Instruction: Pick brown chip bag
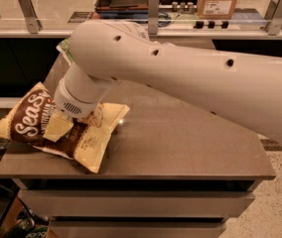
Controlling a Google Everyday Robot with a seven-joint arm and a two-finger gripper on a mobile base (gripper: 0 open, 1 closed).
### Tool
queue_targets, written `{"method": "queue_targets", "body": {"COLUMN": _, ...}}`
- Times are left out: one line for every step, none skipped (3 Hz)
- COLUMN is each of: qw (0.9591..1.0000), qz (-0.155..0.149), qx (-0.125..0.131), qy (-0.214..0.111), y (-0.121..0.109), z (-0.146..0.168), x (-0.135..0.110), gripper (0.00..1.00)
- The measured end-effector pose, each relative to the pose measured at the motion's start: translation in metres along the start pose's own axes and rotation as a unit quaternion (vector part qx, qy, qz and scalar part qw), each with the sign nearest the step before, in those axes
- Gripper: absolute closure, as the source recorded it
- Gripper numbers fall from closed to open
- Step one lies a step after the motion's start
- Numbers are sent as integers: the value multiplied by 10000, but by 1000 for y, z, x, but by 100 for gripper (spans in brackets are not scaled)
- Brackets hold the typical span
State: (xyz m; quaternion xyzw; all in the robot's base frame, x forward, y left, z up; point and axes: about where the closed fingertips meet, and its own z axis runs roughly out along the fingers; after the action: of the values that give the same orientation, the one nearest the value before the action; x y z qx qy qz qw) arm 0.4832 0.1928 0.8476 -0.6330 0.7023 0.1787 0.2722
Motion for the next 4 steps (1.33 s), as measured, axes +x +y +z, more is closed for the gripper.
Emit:
{"method": "queue_targets", "body": {"qw": 9996, "qz": -152, "qx": 25, "qy": -239, "y": -7, "z": -9, "x": -1, "gripper": 100}}
{"method": "queue_targets", "body": {"qw": 9964, "qz": -389, "qx": 139, "qy": -741, "y": -25, "z": -36, "x": -2, "gripper": 100}}
{"method": "queue_targets", "body": {"qw": 9928, "qz": -629, "qx": 261, "qy": -988, "y": -39, "z": -64, "x": -9, "gripper": 100}}
{"method": "queue_targets", "body": {"qw": 9890, "qz": -811, "qx": 375, "qy": -1179, "y": -46, "z": -89, "x": -17, "gripper": 100}}
